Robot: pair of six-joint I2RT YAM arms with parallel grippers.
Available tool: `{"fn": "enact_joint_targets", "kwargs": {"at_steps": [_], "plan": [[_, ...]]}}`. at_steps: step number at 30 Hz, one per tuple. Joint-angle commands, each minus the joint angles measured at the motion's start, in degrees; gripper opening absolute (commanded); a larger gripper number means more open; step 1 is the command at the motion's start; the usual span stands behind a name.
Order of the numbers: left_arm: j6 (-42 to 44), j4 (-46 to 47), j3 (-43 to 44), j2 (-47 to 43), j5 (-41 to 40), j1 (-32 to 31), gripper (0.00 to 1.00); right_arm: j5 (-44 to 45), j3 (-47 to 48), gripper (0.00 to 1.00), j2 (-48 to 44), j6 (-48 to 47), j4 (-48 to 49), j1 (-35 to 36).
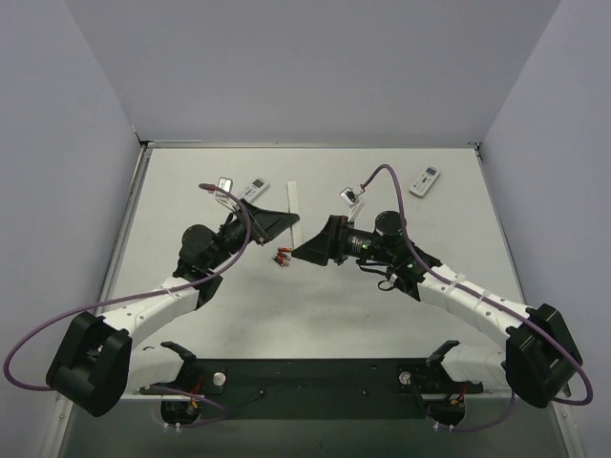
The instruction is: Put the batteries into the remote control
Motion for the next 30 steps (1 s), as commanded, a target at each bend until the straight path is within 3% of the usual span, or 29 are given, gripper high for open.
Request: {"fn": "enact_joint_targets", "kwargs": {"at_steps": [1, 6, 9, 10, 12, 13, 15, 16, 17, 19, 20, 22, 24, 26, 30], "plan": [[-2.5, 10.6, -0.6, -2.0, -0.2, -1.4, 0.0, -6.4, 3.6, 0.82, 2.0, 4.2, 13.6, 0.9], [-4.4, 15.8, -2.6, -0.4, -1.4, -2.6, 0.0, -9.4, 4.8, 0.73, 4.8, 6.8, 19.1, 1.6], [-5.6, 19.7, -3.3, 0.4, -1.3, -2.7, 0.0, -9.9, 4.8, 0.55, 5.6, 7.9, 21.3, 1.6], [-5.8, 20.4, -3.4, 0.5, -1.3, -2.7, 0.0, -10.0, 4.8, 0.43, 5.6, 7.9, 21.2, 1.6], [-5.4, 20.1, -3.8, 0.0, -1.3, -2.7, 0.0, -10.3, 4.7, 0.27, 5.5, 7.4, 20.3, 1.6], [-4.9, 18.8, -3.9, -0.3, -1.6, -2.7, 0.04, -10.4, 4.7, 0.12, 5.3, 6.6, 19.3, 1.5], [-3.2, 16.3, -4.3, -1.7, -1.9, -2.4, 0.21, -10.0, 5.4, 0.01, 3.8, 1.8, 12.2, 1.5], [-2.6, 13.2, -4.5, -2.6, -2.2, -2.3, 0.31, -9.2, 5.6, 0.0, 3.0, -0.4, 8.8, 1.4], [-1.6, 11.2, -4.6, -3.4, -2.8, -2.1, 0.54, -8.2, 6.2, 0.0, 1.4, -2.7, 5.0, 1.5], [2.4, 1.9, -3.6, -6.7, -3.7, -2.0, 0.7, -4.5, 8.4, 0.0, -0.2, -10.8, -7.5, 1.6], [4.4, -2.4, -2.7, -8.0, -4.3, -2.1, 0.84, -2.8, 9.4, 0.0, -1.5, -13.4, -11.4, 1.9], [11.5, -15.2, 1.0, -11.6, -6.0, -2.4, 0.92, 4.6, 13.1, 0.0, -2.2, -21.2, -24.2, 2.9], [17.0, -21.5, 3.0, -14.1, -8.8, -3.1, 0.97, 11.4, 16.1, 0.0, -2.1, -25.3, -34.4, 5.8], [18.9, -27.9, 5.3, -14.7, -11.5, -3.5, 0.97, 19.6, 19.3, 0.0, -1.5, -29.1, -39.5, 7.8], [20.8, -31.0, 7.2, -13.6, -13.5, -5.3, 0.97, 29.4, 22.5, 0.0, 0.5, -30.5, -44.7, 12.6]]}}
